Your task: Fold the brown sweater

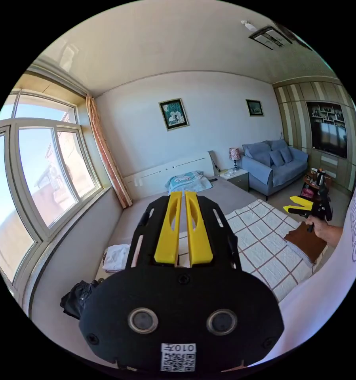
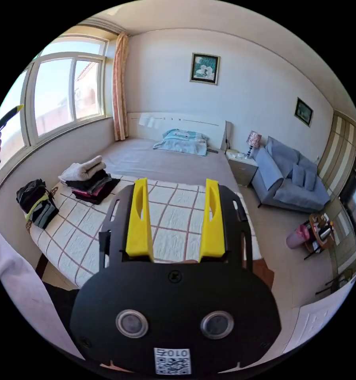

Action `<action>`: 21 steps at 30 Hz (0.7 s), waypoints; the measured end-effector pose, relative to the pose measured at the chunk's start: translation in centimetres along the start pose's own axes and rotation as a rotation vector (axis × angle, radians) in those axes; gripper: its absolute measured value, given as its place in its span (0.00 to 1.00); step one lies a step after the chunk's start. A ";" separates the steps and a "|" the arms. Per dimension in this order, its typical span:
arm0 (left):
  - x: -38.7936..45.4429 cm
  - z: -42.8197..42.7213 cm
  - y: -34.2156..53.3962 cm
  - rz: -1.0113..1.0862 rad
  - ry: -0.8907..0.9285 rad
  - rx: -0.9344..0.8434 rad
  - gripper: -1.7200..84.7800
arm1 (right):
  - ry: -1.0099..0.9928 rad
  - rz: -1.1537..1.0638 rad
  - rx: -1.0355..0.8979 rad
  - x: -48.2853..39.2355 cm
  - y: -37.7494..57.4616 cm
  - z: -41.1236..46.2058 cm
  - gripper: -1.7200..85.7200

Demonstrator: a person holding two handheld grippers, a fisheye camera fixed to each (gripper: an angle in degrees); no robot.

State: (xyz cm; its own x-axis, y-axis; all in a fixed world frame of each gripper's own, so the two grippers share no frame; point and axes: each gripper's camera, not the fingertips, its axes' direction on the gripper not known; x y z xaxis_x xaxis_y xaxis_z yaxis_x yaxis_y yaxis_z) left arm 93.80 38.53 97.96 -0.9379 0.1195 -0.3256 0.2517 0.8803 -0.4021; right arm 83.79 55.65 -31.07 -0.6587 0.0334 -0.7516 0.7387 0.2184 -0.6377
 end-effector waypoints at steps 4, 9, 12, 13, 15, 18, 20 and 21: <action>5.0 -0.3 -2.6 -0.058 0.125 -0.112 0.02 | -0.009 0.084 -0.263 5.9 5.6 5.6 0.17; 9.3 -1.2 -5.0 -0.016 -0.004 -0.178 0.02 | 0.229 0.015 -0.616 9.6 12.9 15.3 0.15; 10.4 -0.7 -5.8 -0.053 -0.006 -0.252 0.02 | 0.333 -0.081 -0.743 10.7 15.7 20.7 0.22; 10.5 -0.4 -5.9 -0.090 0.008 -0.273 0.02 | 0.351 -0.102 -0.772 10.8 16.2 21.8 0.23; 10.6 -0.3 -5.9 -0.152 0.030 -0.282 0.02 | 0.381 -0.149 -0.859 11.3 18.1 25.7 0.24; 10.7 -0.1 -6.1 -0.201 0.050 -0.306 0.02 | 0.367 -0.166 -0.953 12.3 20.9 30.0 0.25; 11.1 0.3 -6.6 -0.169 0.046 -0.337 0.02 | 0.385 -0.167 -1.046 13.5 22.9 32.4 0.24; 11.3 0.4 -6.7 -0.157 0.041 -0.347 0.02 | 0.426 -0.179 -1.070 14.4 23.6 33.2 0.22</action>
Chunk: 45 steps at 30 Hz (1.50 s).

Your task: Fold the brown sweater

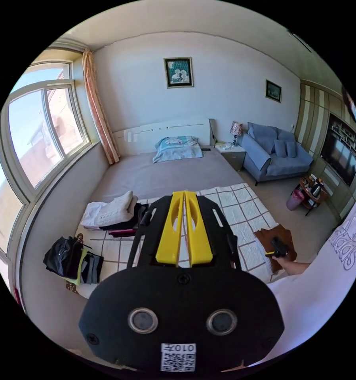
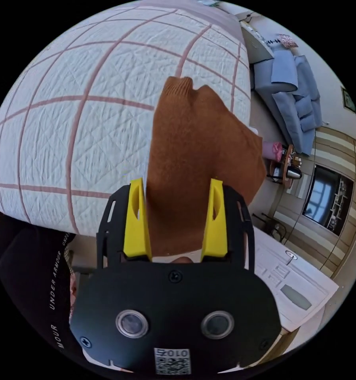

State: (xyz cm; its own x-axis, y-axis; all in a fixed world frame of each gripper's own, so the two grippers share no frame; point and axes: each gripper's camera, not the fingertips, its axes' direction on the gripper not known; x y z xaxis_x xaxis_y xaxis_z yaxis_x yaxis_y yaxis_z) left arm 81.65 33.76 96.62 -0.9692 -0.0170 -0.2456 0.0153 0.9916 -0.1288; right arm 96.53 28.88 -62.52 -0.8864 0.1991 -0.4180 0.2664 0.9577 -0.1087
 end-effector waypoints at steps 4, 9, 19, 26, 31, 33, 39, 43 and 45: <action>0.2 1.1 -0.7 0.040 0.006 -0.026 0.02 | -0.148 0.069 0.016 3.7 0.0 2.2 0.16; -1.4 3.7 0.4 0.033 0.129 -0.083 0.02 | -0.651 0.318 0.173 14.0 5.9 5.7 0.12; -7.4 9.6 3.4 -0.038 0.567 -0.077 0.12 | -1.128 0.215 0.904 20.7 20.2 0.6 0.11; -11.0 13.4 3.3 0.009 0.798 -0.090 0.22 | -1.266 -0.399 1.274 15.3 23.7 -8.4 0.11; -16.5 15.8 5.7 -0.055 0.814 -0.117 0.26 | -1.277 -0.637 1.383 13.8 26.2 -12.5 0.11; -19.1 16.6 7.0 -0.117 0.834 -0.097 0.27 | -1.289 -0.747 1.398 12.3 27.3 -14.1 0.11; -24.1 19.3 9.6 -0.220 0.978 0.003 0.29 | -1.361 -0.947 1.381 8.0 29.1 -15.7 0.11; -25.1 20.8 11.1 -0.264 1.120 0.048 0.28 | -1.371 -1.048 1.367 6.1 30.6 -16.2 0.11; -25.7 21.2 11.7 -0.302 1.177 0.083 0.27 | -1.377 -1.105 1.373 5.3 32.0 -15.9 0.11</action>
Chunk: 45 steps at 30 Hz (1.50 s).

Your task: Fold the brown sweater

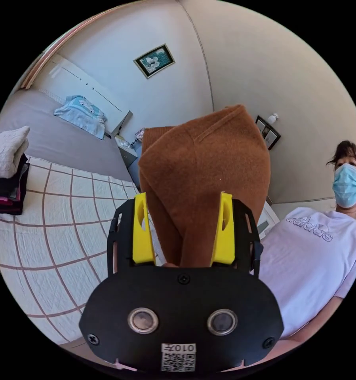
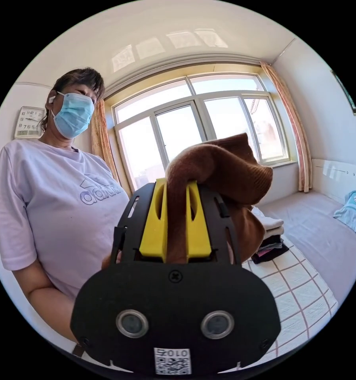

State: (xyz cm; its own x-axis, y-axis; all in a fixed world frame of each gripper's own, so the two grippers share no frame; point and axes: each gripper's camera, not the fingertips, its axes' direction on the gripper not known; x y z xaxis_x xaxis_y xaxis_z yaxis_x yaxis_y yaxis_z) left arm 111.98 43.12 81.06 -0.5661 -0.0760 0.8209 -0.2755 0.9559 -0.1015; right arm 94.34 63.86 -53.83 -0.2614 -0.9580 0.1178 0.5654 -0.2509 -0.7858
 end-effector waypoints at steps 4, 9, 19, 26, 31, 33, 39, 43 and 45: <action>-0.5 -1.9 0.2 0.004 0.094 0.080 0.21 | -0.008 -0.008 -0.019 -1.8 1.4 0.5 0.11; 4.5 -6.1 -1.4 0.186 -0.196 0.109 0.13 | 0.314 0.048 -0.233 -4.2 4.6 1.5 0.11; 18.3 -9.0 -4.7 0.738 -0.527 0.131 0.10 | 0.370 0.008 -0.457 -8.1 10.7 6.3 0.06; 22.2 -9.2 -4.5 0.901 -0.273 0.178 0.08 | 0.485 0.015 -0.219 -9.0 9.4 2.4 0.16; 21.5 -10.8 -4.3 0.682 -0.245 0.437 0.07 | 0.341 -0.003 -0.081 -10.2 8.1 2.9 0.18; 21.8 -10.7 -4.1 0.694 -0.264 0.461 0.07 | 0.300 -0.026 -0.081 -11.1 8.0 4.1 0.18; 23.8 -7.5 -3.2 0.737 -0.423 0.435 0.06 | 0.255 -0.051 -0.148 -11.8 6.8 7.5 0.19; 24.5 -4.5 -2.9 0.778 -0.422 0.355 0.06 | 0.301 -0.010 -0.195 -11.0 6.9 8.9 0.18; 24.3 -4.0 -2.8 0.772 -0.434 0.343 0.06 | 0.327 0.043 -0.203 -10.2 7.3 8.2 0.14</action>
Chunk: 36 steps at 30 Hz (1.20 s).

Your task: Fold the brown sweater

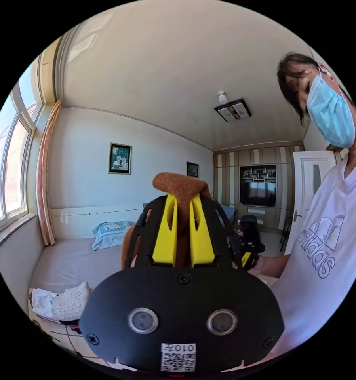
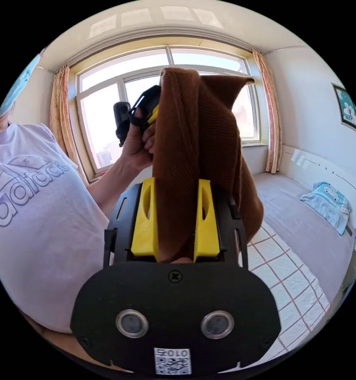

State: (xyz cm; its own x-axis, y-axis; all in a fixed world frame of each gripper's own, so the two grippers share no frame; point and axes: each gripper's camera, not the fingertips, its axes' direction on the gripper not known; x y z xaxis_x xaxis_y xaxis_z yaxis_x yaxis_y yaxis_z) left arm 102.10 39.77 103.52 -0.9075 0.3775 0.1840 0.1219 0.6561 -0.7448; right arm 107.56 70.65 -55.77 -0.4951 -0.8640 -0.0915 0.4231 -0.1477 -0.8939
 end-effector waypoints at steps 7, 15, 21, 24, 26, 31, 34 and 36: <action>-1.7 1.4 1.9 -0.082 -0.040 -0.121 0.07 | 0.048 0.055 0.082 1.6 1.7 -2.5 0.05; -3.1 4.5 7.3 -0.120 0.119 -0.537 0.10 | 0.239 -0.133 0.171 -2.5 -2.6 -7.8 0.04; -3.3 4.2 9.7 -0.124 0.498 -0.652 0.13 | 0.284 -0.203 0.069 -4.8 -3.8 -5.6 0.04; -3.9 1.9 9.8 -0.114 0.554 -0.636 0.15 | 0.293 -0.143 0.034 -4.1 -3.3 -5.2 0.05; -4.9 -0.3 8.3 -0.178 0.366 -0.524 0.17 | 0.240 -0.143 0.067 -4.1 -3.0 -5.3 0.05; -1.8 2.4 3.7 -0.021 0.227 -0.454 0.19 | 0.154 -0.180 0.128 -4.8 -3.3 -5.3 0.05; 1.0 6.5 1.9 0.088 0.308 -0.475 0.19 | 0.108 -0.194 0.167 -4.9 -3.6 -5.5 0.06; 2.6 8.9 1.6 0.126 0.359 -0.508 0.19 | 0.131 -0.193 0.174 -5.1 -3.6 -5.7 0.06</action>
State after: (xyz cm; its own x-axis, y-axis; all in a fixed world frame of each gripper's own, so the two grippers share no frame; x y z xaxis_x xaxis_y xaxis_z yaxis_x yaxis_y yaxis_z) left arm 96.33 35.95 97.11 -0.6934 0.6099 0.3838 0.4749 0.7873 -0.3933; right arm 104.18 78.31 -54.58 -0.6682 -0.7440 0.0067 0.4299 -0.3934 -0.8126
